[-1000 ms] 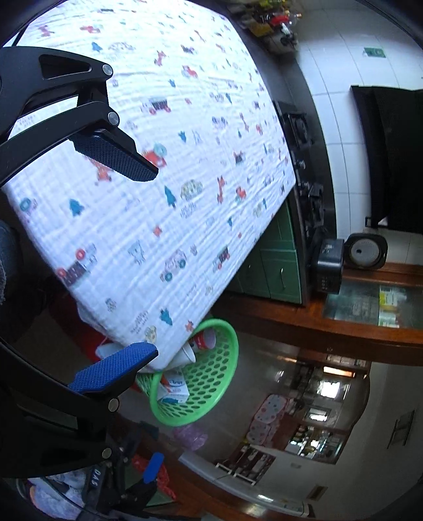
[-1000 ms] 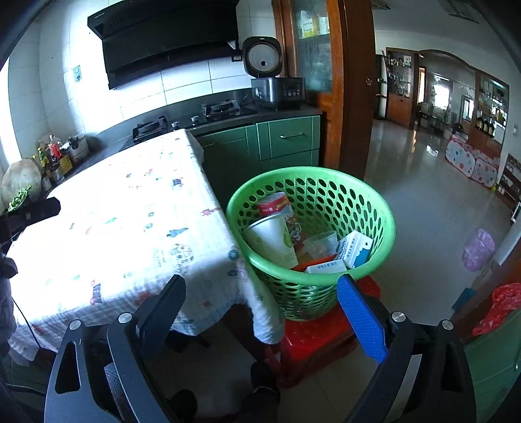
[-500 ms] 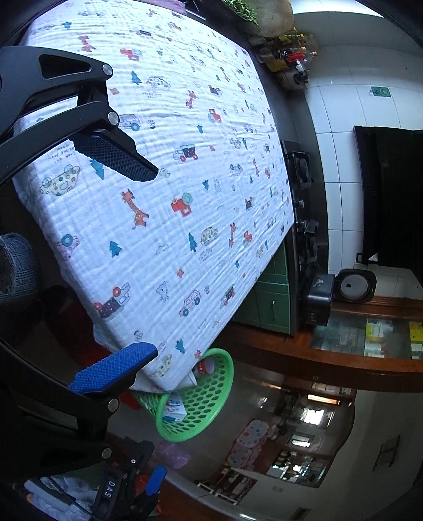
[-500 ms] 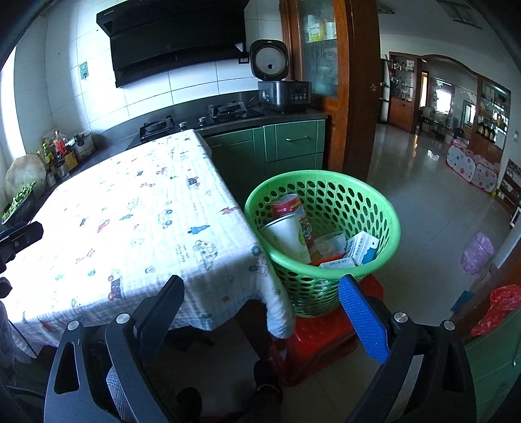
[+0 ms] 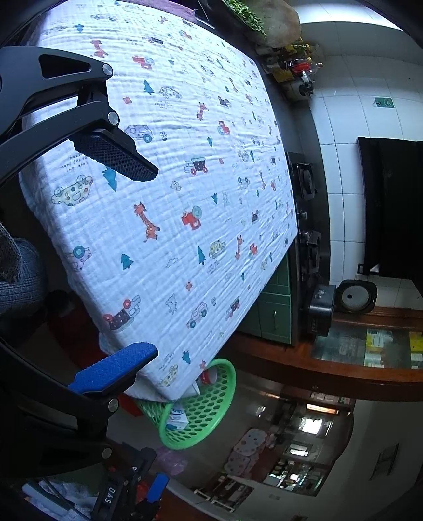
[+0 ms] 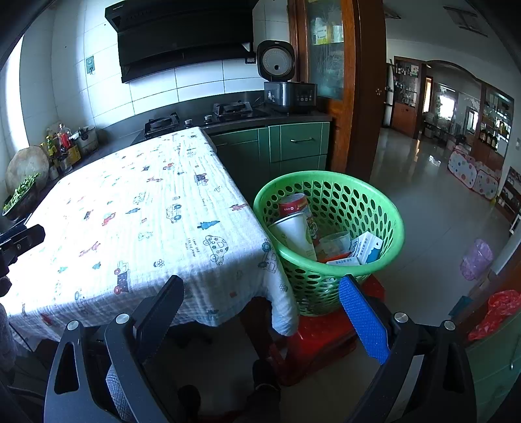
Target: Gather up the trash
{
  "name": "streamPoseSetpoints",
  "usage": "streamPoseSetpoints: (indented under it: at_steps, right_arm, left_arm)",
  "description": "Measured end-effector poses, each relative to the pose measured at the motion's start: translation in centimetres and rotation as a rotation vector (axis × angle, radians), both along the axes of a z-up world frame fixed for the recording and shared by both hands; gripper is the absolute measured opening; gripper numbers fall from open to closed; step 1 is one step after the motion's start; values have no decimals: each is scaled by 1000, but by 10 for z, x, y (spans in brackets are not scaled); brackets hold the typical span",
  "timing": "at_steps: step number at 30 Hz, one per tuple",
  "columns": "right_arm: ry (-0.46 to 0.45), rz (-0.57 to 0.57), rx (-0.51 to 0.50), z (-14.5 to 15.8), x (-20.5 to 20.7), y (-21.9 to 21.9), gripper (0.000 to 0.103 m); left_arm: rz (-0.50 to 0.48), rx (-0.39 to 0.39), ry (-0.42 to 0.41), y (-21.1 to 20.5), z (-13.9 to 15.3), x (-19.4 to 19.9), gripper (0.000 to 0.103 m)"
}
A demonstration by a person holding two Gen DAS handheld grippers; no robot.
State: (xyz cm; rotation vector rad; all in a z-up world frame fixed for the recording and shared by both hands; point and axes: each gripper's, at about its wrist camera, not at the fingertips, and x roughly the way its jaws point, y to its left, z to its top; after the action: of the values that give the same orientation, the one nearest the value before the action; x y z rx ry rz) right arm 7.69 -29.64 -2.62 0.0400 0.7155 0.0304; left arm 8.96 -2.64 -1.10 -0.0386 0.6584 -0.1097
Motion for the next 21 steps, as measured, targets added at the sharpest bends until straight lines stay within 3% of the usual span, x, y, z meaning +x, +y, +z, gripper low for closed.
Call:
streamPoseSetpoints:
  at_steps: [21]
  right_arm:
    - [-3,-4,3,0,0,1,93]
  left_arm:
    - [-18,-8,29,-5,-8,-3,98]
